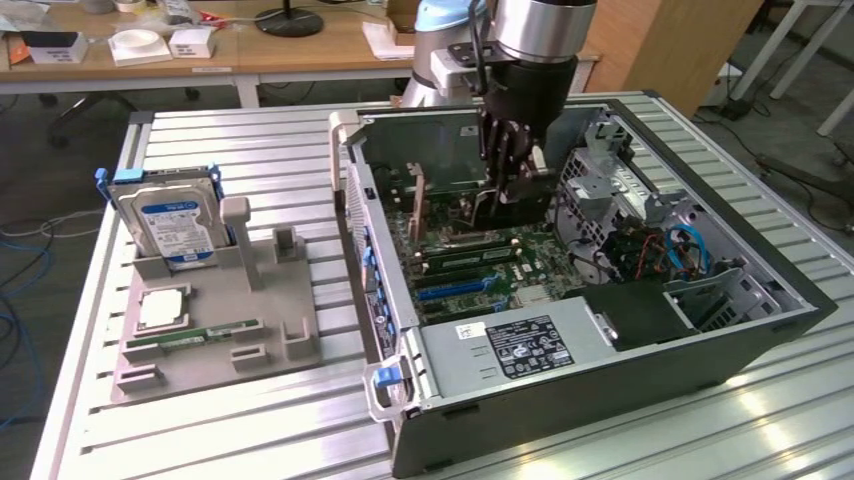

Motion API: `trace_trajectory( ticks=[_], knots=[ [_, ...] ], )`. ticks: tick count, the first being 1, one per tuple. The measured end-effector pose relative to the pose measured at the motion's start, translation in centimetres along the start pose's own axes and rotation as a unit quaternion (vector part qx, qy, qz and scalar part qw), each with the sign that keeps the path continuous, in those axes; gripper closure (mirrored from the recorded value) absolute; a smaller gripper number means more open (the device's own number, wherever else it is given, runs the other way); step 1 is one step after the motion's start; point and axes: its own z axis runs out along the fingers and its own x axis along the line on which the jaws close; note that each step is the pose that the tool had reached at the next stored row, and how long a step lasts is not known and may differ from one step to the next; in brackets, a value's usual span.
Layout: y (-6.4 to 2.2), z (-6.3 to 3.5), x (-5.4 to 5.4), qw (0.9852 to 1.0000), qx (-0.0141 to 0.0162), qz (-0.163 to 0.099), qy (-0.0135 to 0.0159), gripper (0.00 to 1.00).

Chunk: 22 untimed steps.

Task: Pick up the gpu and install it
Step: 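Insert the gpu into the slot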

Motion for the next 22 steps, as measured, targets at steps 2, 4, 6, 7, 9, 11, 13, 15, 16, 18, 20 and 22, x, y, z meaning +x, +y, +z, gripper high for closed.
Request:
trace_trajectory(
  ticks=[2, 4, 6, 7, 9, 11, 13, 15, 16, 18, 20, 22],
  knots=[
    [0.02, 0.05, 0.1, 1.0, 0.0, 0.0, 0.0, 0.74],
    [0.04, 0.09, 0.3, 1.0, 0.0, 0.0, 0.0, 0.74],
    [0.06, 0.13, 0.4, 1.0, 0.0, 0.0, -0.0001, 0.74],
    [0.06, 0.15, 0.5, 1.0, 0.0, 0.0, 0.0, 0.74],
    [0.07, 0.19, 0.7, 1.0, 0.0, 0.0, 0.0, 0.74],
    [0.08, 0.24, 0.8, 1.0, 0.0, 0.0, 0.0, 0.74],
    [0.12, 0.29, 0.9, 1.0, 0.0, 0.0, 0.0, 0.74],
    [0.14, 0.35, 0.9, 1.0, 0.0, 0.0, -0.0001, 0.74],
    [0.15, 0.4, 1.0, 1.0, 0.0, 0.0, 0.0, 0.74],
    [0.2, 0.61, 1.0, 1.0, 0.0, 0.0, 0.0, 0.74],
    [0.29, 0.97, 1.0, 1.0, 0.0, 0.0, -0.0001, 0.74],
    [0.39, 1.23, 1.0, 1.0, 0.0, 0.0, 0.0, 0.74]
  ],
)
